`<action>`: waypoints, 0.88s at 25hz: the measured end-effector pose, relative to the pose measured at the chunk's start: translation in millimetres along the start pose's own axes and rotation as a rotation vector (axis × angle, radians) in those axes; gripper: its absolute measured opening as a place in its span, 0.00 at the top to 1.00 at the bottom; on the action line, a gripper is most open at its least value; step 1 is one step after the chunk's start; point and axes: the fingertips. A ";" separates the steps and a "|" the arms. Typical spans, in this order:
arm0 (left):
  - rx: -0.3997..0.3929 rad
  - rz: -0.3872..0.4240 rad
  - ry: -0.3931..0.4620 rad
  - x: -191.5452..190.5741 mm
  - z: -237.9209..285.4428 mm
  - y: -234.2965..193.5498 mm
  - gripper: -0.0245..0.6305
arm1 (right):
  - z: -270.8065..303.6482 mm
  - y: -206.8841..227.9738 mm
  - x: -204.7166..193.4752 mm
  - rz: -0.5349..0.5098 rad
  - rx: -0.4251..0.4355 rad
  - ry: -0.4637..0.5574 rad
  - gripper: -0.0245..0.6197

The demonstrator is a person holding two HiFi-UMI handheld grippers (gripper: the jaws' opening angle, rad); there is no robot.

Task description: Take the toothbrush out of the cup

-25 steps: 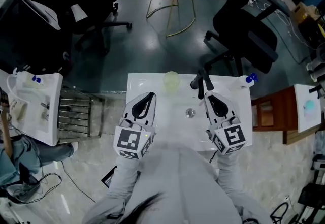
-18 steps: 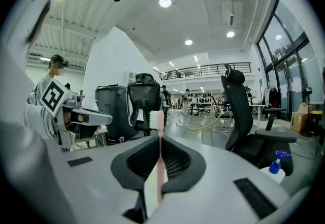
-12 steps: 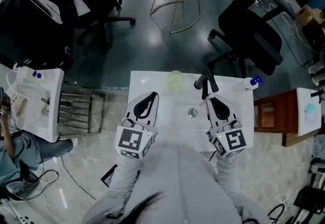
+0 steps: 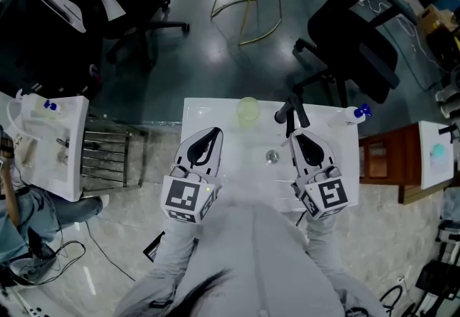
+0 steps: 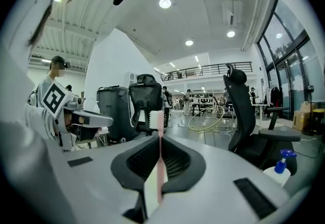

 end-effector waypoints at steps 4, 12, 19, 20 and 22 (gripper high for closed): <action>0.000 -0.002 -0.002 0.2 0.0 1.8 0.92 | -0.2 -0.7 1.9 -0.006 0.008 0.006 0.92; 0.005 0.000 0.001 0.6 -1.9 3.5 0.92 | -3.6 -1.5 0.6 0.006 0.003 0.001 0.92; 0.007 -0.003 -0.002 -2.2 -1.8 5.0 0.92 | -5.8 -1.9 1.1 0.011 0.012 0.004 0.92; 0.007 -0.003 -0.002 -2.4 -1.9 5.3 0.92 | -6.2 -1.9 1.4 0.012 0.012 0.005 0.92; 0.007 -0.004 -0.001 -2.2 -2.0 6.0 0.92 | -6.9 -1.3 1.1 0.013 0.012 0.004 0.92</action>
Point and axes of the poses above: the fingertips, and each gripper's own axes: z forward along the fingers, y to its right, x out of its top, and after that the axes turned 6 degrees about -x, right-handed
